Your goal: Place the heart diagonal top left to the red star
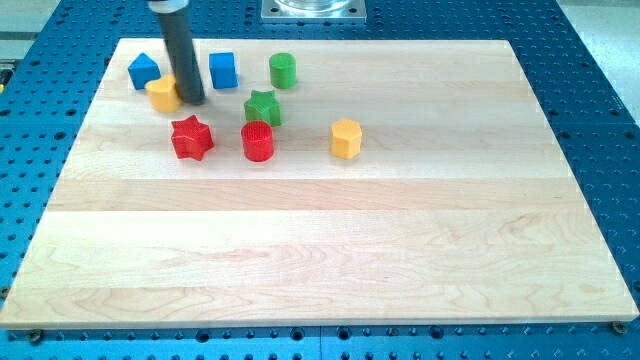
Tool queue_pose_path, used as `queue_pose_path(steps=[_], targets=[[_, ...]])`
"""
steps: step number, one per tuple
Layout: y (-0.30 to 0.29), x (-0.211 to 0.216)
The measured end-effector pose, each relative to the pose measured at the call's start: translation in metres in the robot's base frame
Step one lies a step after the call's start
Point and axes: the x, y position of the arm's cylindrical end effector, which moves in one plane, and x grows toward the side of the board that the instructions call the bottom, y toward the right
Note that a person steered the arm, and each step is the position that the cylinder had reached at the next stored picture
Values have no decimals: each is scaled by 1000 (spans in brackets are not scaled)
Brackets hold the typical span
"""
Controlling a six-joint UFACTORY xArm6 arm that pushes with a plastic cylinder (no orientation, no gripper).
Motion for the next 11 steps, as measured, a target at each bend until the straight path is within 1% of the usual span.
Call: queue_pose_path(steps=[1,2,4,5,6,7,8,9,11], targets=[[21,2],[-9,3],[-92,57],[-128,49],[-128,-7],[-123,-12],[-101,10],[-57,34],[-42,12]])
